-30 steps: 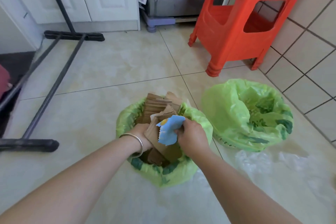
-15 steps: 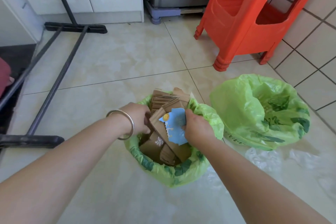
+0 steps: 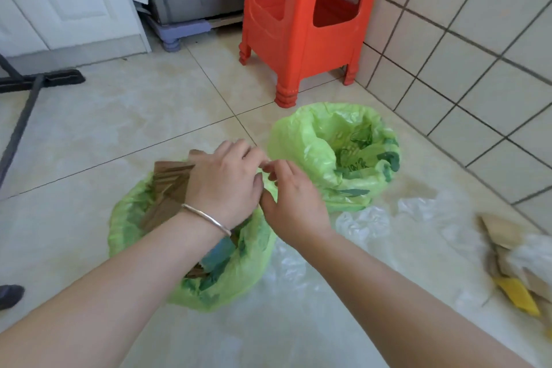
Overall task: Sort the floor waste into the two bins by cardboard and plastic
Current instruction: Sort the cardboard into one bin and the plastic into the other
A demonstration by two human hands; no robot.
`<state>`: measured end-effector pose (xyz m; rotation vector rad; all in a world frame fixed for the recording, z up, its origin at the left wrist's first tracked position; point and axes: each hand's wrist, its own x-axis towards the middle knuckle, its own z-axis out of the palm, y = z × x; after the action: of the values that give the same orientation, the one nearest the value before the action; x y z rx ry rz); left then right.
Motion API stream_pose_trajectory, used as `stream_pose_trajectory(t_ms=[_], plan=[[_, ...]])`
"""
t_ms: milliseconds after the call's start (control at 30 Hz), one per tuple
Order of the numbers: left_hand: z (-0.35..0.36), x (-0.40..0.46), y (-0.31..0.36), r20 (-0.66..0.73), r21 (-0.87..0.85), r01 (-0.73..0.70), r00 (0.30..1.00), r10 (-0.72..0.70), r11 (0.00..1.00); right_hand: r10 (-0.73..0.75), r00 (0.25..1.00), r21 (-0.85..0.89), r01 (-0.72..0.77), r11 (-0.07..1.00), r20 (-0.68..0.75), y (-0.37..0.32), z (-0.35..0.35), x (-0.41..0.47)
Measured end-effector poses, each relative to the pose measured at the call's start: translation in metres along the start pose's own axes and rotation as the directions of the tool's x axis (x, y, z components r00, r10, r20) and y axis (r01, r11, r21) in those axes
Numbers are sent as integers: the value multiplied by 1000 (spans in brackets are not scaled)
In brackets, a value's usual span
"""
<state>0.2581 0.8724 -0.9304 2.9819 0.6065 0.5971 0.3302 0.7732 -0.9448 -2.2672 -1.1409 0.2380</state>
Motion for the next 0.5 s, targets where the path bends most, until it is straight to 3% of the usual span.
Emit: stream_pose_trajectory(t_ms=[167, 333, 500], plan=[[23, 26, 83, 153, -174, 65, 988, -38, 983, 104, 991, -1, -105, 995, -80, 70, -52, -27], [54, 38, 184, 250, -225, -5, 966, 63, 974, 199, 977, -15, -201, 980, -74, 152, -108, -70], [97, 46, 300, 367, -293, 20, 925, 93, 956, 351, 935, 54, -348, 936, -48, 247, -154, -119]])
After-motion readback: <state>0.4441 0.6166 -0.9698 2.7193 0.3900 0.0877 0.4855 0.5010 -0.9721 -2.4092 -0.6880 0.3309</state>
